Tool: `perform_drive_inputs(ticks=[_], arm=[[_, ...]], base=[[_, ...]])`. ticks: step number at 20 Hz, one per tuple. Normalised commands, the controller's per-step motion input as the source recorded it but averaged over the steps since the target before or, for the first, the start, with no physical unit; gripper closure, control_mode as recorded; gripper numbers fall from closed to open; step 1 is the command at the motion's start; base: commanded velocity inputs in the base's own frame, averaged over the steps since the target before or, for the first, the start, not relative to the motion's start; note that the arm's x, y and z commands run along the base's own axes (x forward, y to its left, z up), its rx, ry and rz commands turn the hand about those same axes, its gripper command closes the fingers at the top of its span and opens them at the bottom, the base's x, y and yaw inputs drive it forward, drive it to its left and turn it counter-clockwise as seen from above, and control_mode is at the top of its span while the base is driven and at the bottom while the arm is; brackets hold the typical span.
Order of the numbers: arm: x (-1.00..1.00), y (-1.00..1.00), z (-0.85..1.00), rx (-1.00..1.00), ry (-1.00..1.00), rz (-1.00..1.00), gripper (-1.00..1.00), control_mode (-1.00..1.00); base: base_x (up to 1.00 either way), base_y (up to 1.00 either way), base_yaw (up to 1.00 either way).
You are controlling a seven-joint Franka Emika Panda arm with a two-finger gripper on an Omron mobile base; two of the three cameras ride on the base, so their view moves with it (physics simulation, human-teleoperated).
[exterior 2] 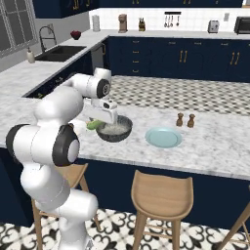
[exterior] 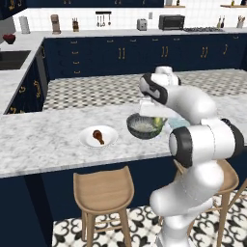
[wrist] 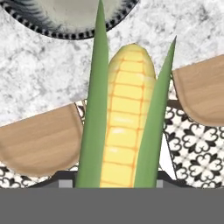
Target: Pick the chicken drumstick and corn from their plates and place them in the bowl. Then put the bowl in the fridge.
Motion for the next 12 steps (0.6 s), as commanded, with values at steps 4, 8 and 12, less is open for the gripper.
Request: perform_drive_inputs(ticks=[4, 8, 12], arm=[[1.0, 0.0, -0.22, 0.0, 0.21, 0.0, 1.0, -1.0], [1.0, 0.0, -0.55, 0.0, 0.11, 0.0, 1.0, -1.0], [0.93, -0.02, -0.43, 0.0, 0.08, 0.0, 1.0, -1.0]], base=[[0.0, 0.0, 0.0], [0.0, 0.0, 0.0], [0.0, 0.0, 0.0]])
